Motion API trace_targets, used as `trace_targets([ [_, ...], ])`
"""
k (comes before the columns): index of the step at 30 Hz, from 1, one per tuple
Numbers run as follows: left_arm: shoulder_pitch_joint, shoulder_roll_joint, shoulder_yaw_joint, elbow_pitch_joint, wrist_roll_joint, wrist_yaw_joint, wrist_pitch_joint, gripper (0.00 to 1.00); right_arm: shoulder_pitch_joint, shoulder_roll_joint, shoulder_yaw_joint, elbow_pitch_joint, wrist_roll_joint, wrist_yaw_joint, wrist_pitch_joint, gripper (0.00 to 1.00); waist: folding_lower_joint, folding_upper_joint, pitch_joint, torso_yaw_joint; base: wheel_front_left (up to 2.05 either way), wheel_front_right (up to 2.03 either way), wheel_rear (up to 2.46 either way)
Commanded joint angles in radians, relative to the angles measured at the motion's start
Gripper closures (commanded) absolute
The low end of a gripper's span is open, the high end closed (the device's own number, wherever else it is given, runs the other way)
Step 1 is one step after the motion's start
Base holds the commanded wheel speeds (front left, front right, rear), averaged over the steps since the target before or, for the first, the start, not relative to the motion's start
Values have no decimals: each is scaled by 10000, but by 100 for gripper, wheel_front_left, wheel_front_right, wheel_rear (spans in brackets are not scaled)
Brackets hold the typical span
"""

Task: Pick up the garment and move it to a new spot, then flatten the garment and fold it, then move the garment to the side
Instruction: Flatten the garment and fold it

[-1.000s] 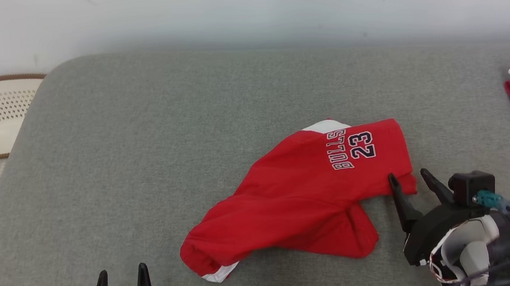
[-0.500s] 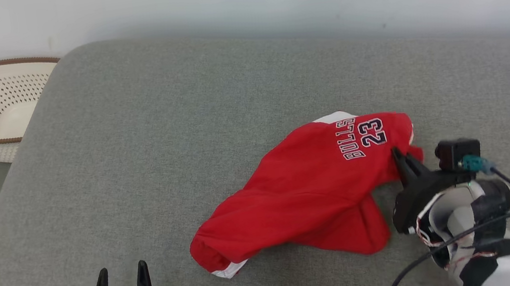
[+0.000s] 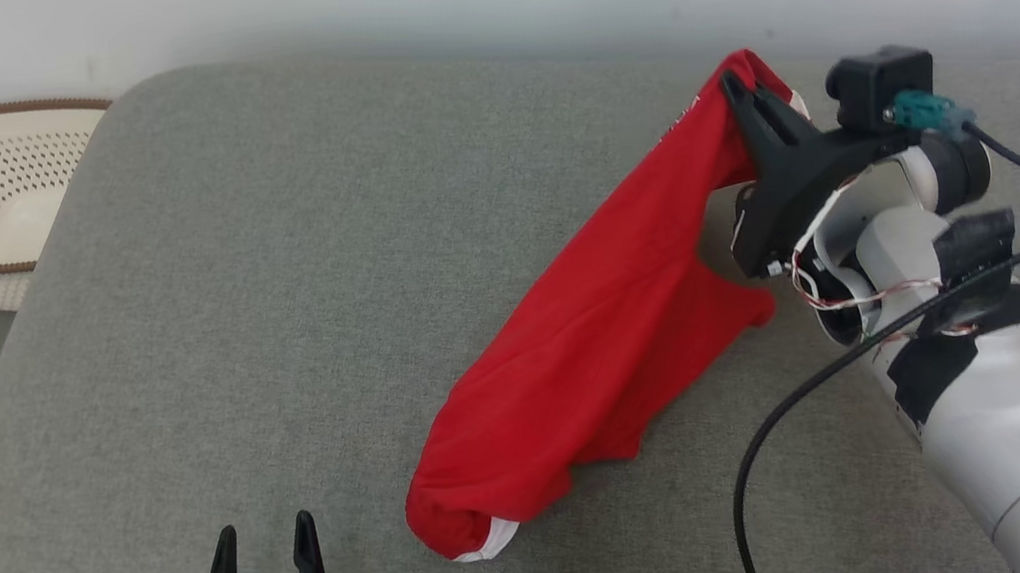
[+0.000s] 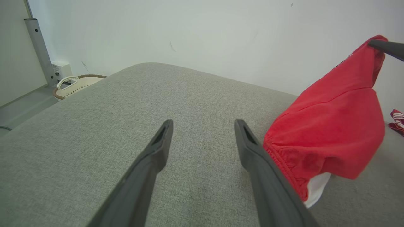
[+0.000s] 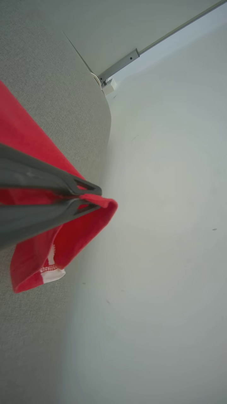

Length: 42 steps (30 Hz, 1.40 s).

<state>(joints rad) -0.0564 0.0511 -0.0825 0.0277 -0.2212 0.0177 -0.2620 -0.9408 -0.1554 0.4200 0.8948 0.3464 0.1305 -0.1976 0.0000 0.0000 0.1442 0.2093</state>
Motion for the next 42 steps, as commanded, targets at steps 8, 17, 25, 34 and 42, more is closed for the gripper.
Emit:
trace_targets([
  [8, -370, -6, -448, 100, -389, 150, -40, 0, -1424, -194, 688, 1330, -113, 5, -191, 100, 0, 0, 560, 621, 0, 0, 0],
  [17, -424, -3, -555, 190, -495, 233, -40, 0, -1818, 53, 835, 2846, -328, 5, -446, 0, 0, 0, 584, 728, 0, 0, 0],
  [25, -323, -2, -425, 215, -406, 203, -40, 0, -1263, 28, 692, 2078, 379, 5, -672, 0, 0, 0, 266, 265, 0, 0, 0],
  [34, 31, -5, -212, 156, -243, 150, -40, 0, 1126, -890, 937, -814, 1349, 5, -678, 0, 0, 0, -134, -182, 0, 0, 0],
  [42, 176, -4, -129, 122, -190, 112, -40, 0, 3427, -1480, 1669, -2495, 1948, 5, -475, 0, 0, 0, -305, -348, 0, 0, 0],
])
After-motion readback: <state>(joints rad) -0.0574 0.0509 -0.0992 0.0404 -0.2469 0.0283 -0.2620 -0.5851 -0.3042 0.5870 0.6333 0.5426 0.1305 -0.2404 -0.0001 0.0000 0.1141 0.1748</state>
